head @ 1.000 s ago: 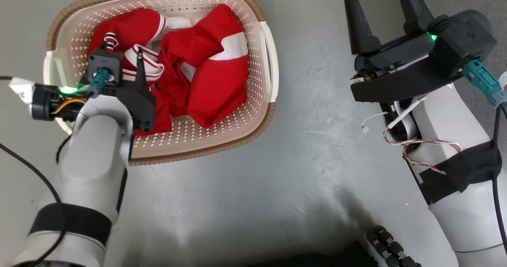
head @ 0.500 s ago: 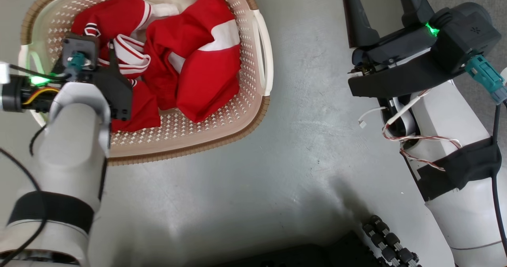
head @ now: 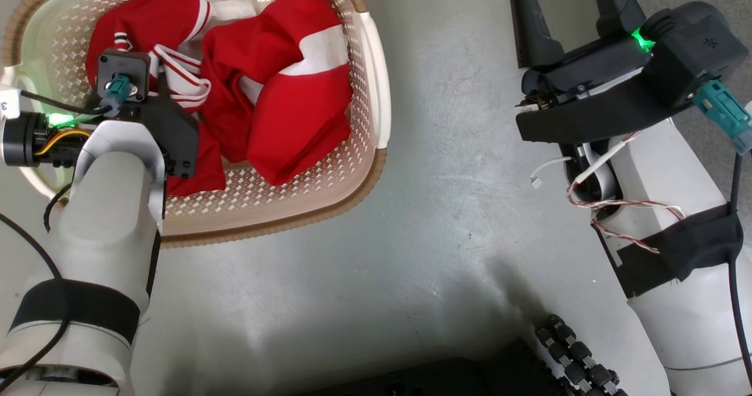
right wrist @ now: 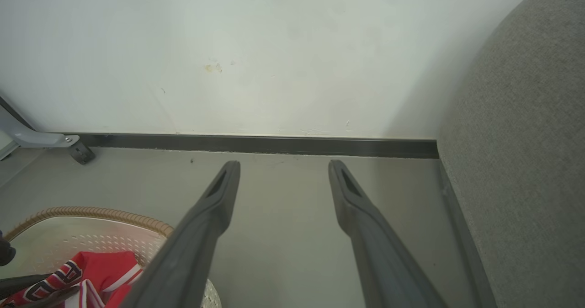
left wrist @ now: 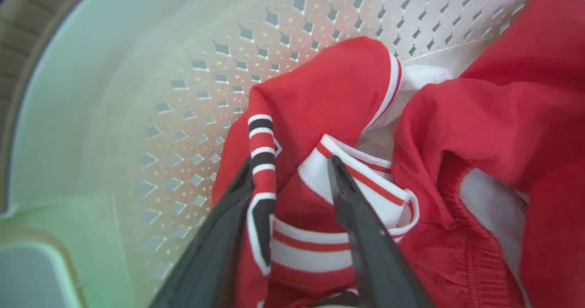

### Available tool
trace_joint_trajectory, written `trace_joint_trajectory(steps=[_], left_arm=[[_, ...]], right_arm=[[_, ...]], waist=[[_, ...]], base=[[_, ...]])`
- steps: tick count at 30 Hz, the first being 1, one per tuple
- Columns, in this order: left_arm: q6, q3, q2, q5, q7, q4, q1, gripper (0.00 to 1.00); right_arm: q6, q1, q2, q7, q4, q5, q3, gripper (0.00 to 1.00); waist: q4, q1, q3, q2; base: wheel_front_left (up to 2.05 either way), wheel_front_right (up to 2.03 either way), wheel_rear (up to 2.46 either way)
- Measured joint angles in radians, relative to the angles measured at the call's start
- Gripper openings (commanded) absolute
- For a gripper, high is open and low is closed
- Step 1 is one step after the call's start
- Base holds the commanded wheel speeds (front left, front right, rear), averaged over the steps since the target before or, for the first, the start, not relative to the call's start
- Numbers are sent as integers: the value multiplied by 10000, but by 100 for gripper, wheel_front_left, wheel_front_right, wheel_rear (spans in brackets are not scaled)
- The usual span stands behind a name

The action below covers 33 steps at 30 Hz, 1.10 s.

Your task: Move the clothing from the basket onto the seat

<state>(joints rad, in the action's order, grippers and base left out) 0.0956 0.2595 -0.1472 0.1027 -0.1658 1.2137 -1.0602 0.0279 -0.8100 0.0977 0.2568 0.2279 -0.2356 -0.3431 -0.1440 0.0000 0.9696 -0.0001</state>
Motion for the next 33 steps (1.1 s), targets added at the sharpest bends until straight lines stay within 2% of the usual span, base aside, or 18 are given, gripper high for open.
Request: trace_joint_trajectory(steps=[2,7,9,12,14,16,18,20,23,26,33], left_arm=[[-6,-2,-2,4,-2,36,1,0],[12,52,665,4,-36,92,50,0],[17,56,763,4,-69,94,63,0],[-4,10,566,27,-157,155,81,0],[-278,-98,115,73,-222,232,41,0],[-203,-173,-98,128,-276,301,51,0],[-211,-174,132,146,-374,318,120,0],[-447,-201,320,222,-401,324,180,0],[-236,-211,591,263,-575,316,302,0],[-337,-194,1051,286,-612,314,591,0],[-531,-247,982,598,-740,303,674,0]], right_arm=[[2,-1,-6,0,-2,0,21,100],[77,11,-6,0,96,19,165,100],[92,12,-4,0,136,75,186,100],[134,11,-15,0,215,82,194,100],[163,11,-29,-2,267,90,192,100],[171,12,-38,0,357,92,222,100],[221,12,-54,0,441,92,261,100],[249,12,-54,0,516,98,288,100],[251,49,-61,0,690,107,355,100],[337,91,-56,-2,836,163,422,100],[426,306,-42,0,1164,163,522,100]], waist=[[-1,0,5,0],[59,1,-117,1],[94,0,-206,0],[142,1,-360,1],[164,0,-469,0],[181,0,-580,0],[199,0,-704,1],[219,1,-843,1],[259,-1,-1079,0],[318,1,-1345,1],[508,0,-2021,1]], base=[[0,0,0],[0,0,0],[0,0,0],[0,0,0],[0,0,0],[0,0,0],[0,0,0],[0,0,0],[0,0,0],[0,0,0],[0,0,0]])
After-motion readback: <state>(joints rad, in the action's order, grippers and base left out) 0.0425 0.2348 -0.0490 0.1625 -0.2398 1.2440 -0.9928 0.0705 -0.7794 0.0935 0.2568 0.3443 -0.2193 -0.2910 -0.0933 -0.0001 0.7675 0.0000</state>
